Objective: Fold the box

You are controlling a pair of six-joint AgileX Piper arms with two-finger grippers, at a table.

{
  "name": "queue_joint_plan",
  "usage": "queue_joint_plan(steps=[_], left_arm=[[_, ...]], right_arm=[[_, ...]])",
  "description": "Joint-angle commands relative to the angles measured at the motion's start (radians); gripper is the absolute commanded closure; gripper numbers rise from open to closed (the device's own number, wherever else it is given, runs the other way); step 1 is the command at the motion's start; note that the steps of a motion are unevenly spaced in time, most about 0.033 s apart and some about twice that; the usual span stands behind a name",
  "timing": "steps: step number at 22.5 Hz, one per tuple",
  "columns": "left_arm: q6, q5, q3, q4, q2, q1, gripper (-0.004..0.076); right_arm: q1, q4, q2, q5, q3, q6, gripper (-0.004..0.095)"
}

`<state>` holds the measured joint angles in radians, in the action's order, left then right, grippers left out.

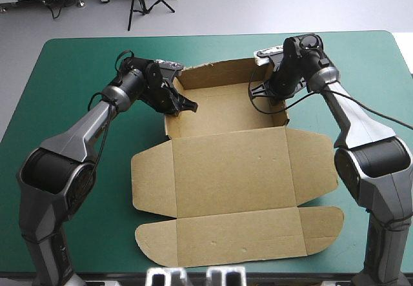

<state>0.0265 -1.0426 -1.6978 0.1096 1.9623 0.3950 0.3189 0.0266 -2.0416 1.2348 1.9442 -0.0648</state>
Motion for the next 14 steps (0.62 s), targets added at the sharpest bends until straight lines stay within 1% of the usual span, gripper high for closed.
queue_joint_plan(steps=[1,4,11,14], left_arm=[[0.056,0.004,-0.035,-0.049,-0.055,0.04,0.0732],[0.091,-0.019,-0.035,-0.041,-0.055,0.04,0.0732],[0.12,-0.106,-0.035,-0.087,-0.054,0.04,0.0732],[0.12,-0.111,-0.035,-0.078,-0.054,0.04,0.0731]], right_arm=[[-0.01,0.008,0.055,0.023,-0.024,-0.045,0.0926],[-0.029,0.058,0.055,0.021,-0.076,-0.05,0.0926],[-0.032,0.088,0.055,0.021,-0.084,-0.05,0.0926],[-0.032,0.089,0.055,0.021,-0.084,-0.05,0.0916]])
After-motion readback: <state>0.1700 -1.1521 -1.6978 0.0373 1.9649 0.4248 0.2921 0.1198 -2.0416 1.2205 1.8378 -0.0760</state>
